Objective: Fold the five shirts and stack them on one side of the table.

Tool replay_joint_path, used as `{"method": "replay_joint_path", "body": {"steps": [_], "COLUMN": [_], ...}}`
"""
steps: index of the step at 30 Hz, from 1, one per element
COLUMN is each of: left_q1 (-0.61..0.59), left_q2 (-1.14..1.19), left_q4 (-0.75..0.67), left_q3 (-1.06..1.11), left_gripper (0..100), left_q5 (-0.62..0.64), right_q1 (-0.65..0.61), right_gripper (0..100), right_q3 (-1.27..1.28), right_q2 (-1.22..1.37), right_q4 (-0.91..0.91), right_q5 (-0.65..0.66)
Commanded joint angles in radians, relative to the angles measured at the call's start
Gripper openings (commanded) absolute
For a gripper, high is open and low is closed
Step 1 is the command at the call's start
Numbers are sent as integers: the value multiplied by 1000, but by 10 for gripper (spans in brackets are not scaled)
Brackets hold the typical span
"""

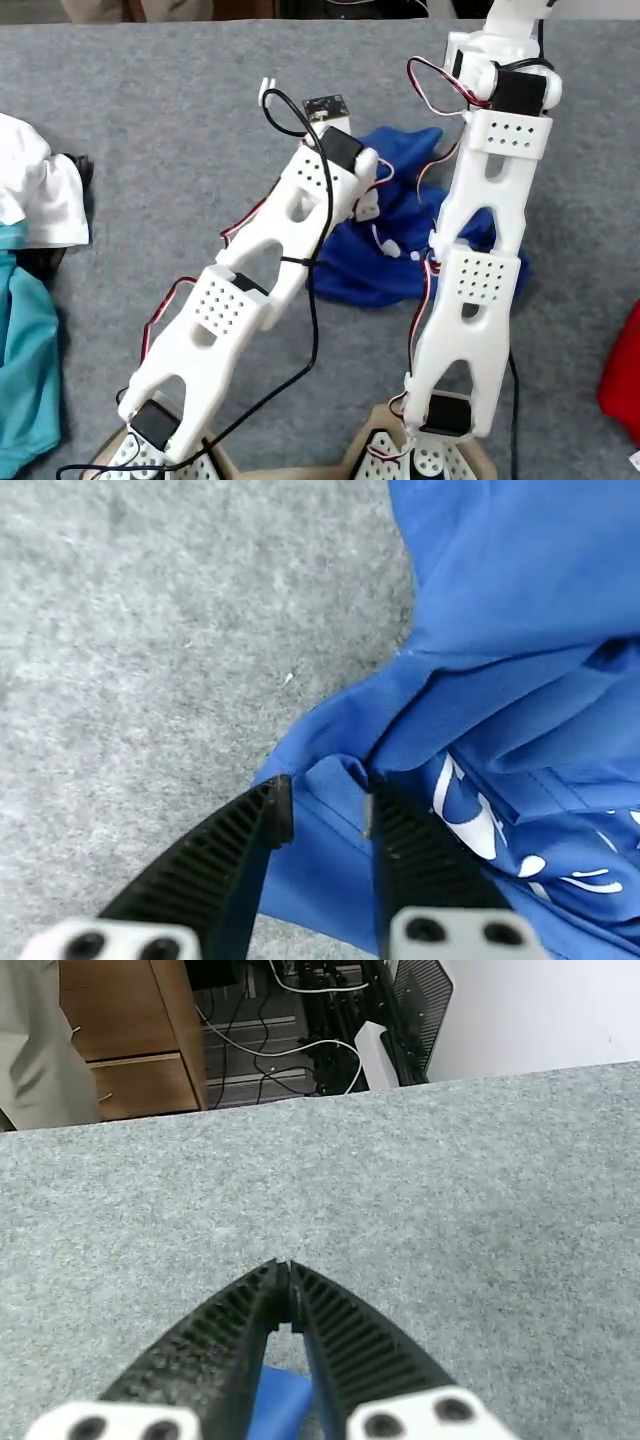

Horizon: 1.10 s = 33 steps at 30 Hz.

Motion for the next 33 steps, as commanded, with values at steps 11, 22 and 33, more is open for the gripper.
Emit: {"method": "replay_joint_path", "body": {"steps": [11,22,33], "left_q1": [8,9,9], "left_q2": [65,68,68], "left_q4": [9,9,9], "left_q3": [-8,-12,-66], "left_gripper": [199,167,97], "left_q5": [11,11,11], "right_q1": [24,24,24], "right_gripper": [7,7,7], "right_q3": [-48,-48,-48], "right_q2": [-25,-25,-25], "right_q4": [-23,-23,-23], "right_q5": [9,9,9]}}
